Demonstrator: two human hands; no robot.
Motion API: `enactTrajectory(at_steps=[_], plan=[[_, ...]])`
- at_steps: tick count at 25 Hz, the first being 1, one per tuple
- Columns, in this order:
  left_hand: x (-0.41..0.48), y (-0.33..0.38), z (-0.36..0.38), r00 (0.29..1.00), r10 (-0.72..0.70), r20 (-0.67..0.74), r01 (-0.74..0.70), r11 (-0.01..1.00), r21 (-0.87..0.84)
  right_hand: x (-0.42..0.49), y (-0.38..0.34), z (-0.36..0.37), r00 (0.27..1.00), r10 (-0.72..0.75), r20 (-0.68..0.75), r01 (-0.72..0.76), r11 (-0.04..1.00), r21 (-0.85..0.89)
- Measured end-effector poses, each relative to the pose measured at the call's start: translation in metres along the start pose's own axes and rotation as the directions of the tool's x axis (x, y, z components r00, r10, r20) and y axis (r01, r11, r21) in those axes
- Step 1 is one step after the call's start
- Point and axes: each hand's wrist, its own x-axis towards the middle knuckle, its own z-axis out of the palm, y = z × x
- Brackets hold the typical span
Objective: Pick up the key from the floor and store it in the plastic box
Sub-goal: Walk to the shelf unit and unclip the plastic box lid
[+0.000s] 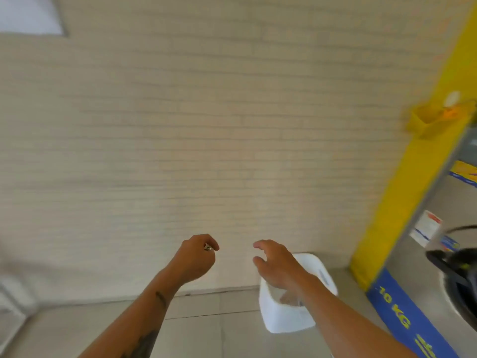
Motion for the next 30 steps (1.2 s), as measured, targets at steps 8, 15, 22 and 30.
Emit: enactTrajectory(at_steps=[8,15,22,30], plan=[[-0.061,-0.195,-0.198,0.953,-0.227,-0.202,0.191,0.964,-0.185,0.055,-0.240,0.156,0.960,-0.200,0.198,0.180,0.977,0.117],[-0.099,-0.307,-0.321,0.837,-0.410,-0.362,0.315,0.902,-0.294,0.096,-0.401,0.268,0.868,-0.357,0.344,0.326,0.934,0.148],[-0.101,-0.399,-0.433,0.678,-0.573,-0.460,0.441,0.819,-0.368,0.174,-0.545,0.361,0.717,-0.539,0.443,0.482,0.842,0.243],[-0.094,-0.472,-0.560,0.442,-0.688,-0.575,0.483,0.723,-0.494,0.260,-0.708,0.443,0.518,-0.669,0.533,0.585,0.732,0.350]])
